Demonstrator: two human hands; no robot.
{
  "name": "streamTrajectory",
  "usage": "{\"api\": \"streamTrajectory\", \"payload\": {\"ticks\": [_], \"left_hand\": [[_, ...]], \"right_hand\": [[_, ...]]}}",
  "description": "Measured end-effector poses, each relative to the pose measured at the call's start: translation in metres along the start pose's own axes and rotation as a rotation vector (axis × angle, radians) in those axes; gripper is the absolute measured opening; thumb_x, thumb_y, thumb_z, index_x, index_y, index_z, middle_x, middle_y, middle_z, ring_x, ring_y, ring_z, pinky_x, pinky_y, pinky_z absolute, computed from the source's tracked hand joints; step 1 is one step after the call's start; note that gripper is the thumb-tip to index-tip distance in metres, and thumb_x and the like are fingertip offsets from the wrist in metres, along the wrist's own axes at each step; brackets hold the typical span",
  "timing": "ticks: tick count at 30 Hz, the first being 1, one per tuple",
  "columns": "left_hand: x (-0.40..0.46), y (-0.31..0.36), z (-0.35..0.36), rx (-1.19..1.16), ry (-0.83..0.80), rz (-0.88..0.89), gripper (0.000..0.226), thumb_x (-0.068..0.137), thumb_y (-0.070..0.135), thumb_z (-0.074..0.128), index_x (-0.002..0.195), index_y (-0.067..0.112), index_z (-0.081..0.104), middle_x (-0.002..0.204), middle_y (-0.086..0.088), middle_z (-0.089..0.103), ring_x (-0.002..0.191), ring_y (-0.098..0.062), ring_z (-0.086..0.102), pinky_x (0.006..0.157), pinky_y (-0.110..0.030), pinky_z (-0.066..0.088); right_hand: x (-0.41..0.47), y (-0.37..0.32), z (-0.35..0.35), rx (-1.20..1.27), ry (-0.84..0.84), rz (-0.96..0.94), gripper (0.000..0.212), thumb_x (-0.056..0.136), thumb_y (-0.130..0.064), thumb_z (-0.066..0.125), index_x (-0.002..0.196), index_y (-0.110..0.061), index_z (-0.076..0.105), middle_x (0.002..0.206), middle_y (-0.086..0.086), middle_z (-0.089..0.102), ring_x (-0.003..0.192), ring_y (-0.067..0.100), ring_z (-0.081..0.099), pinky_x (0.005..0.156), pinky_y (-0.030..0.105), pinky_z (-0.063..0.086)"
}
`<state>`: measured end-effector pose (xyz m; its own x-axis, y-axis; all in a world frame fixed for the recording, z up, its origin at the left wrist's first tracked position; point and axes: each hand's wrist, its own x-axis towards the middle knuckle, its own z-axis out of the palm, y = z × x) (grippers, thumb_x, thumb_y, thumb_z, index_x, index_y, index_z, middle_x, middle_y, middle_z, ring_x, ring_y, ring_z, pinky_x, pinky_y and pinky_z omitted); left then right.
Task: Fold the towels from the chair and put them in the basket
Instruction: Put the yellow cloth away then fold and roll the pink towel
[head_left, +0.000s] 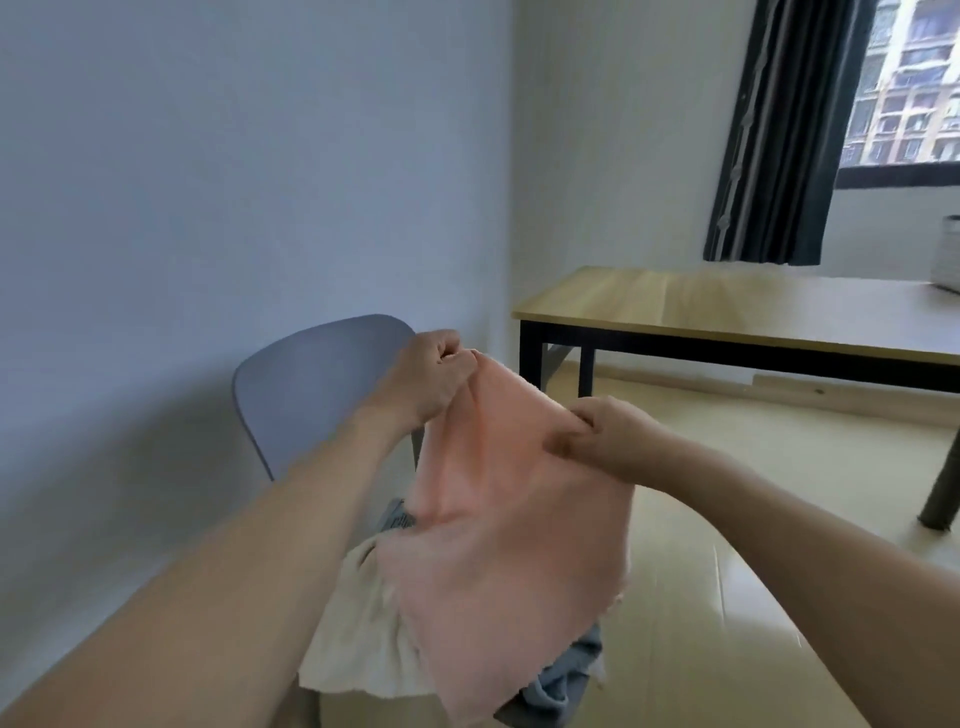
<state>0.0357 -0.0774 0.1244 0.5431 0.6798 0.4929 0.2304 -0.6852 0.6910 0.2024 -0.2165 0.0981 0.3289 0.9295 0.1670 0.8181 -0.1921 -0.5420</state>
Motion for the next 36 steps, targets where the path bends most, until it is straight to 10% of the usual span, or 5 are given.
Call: {"api": "streamTrajectory", "payload": {"ticks": [11,17,23,28,36], "left_hand": [[-0.064,0.082,-0.068,0.399,-0.053,-0.140,0.025,0.089,0.025,0.057,0.069,0.015,0.047,0.067,0.002,0.043,0.063,-0.017,0.039,0.054,-0.028,0.029],[-0.122,0.089,-0.052,-0.223,-0.445,-0.339,0.032,0.083,0.022,0.069,0.053,0.019,0.062,0.060,0.001,0.059,0.058,-0.014,0.055,0.058,-0.023,0.043],[-0.179,0.036,0.013,-0.912,-0.231,-0.392,0.059,0.072,0.043,0.076,0.103,-0.005,0.063,0.102,-0.024,0.061,0.091,-0.036,0.058,0.087,-0.048,0.048],[-0.204,0.016,0.065,-1.134,-0.150,-0.475,0.029,0.084,0.031,0.053,0.080,0.008,0.069,0.076,-0.005,0.067,0.073,-0.016,0.067,0.065,-0.027,0.057],[-0.203,-0.019,0.068,-0.980,0.135,-0.388,0.003,0.069,0.015,0.068,0.070,0.018,0.070,0.102,-0.002,0.061,0.087,-0.017,0.056,0.082,-0.037,0.042]], "right_hand": [[-0.075,0.008,-0.059,0.301,0.113,0.320,0.025,0.089,-0.016,0.057,0.067,-0.005,0.051,0.059,0.007,0.039,0.047,0.019,0.030,0.043,0.022,0.025],[-0.093,0.003,-0.029,0.521,0.084,0.352,0.035,0.092,-0.029,0.052,0.062,-0.011,0.046,0.054,0.002,0.034,0.045,0.014,0.025,0.041,0.021,0.020],[-0.112,0.032,0.026,0.639,0.051,0.365,0.024,0.093,-0.014,0.035,0.070,-0.012,0.040,0.060,0.003,0.031,0.046,0.013,0.024,0.042,0.022,0.019],[-0.130,0.055,0.077,0.621,0.117,0.305,0.029,0.089,-0.001,0.042,0.070,-0.007,0.062,0.066,0.006,0.054,0.063,0.017,0.048,0.059,0.030,0.040],[-0.112,0.062,0.091,0.606,0.125,0.447,0.017,0.091,-0.006,0.035,0.077,-0.011,0.044,0.074,0.006,0.037,0.061,0.019,0.034,0.056,0.032,0.031]]}}
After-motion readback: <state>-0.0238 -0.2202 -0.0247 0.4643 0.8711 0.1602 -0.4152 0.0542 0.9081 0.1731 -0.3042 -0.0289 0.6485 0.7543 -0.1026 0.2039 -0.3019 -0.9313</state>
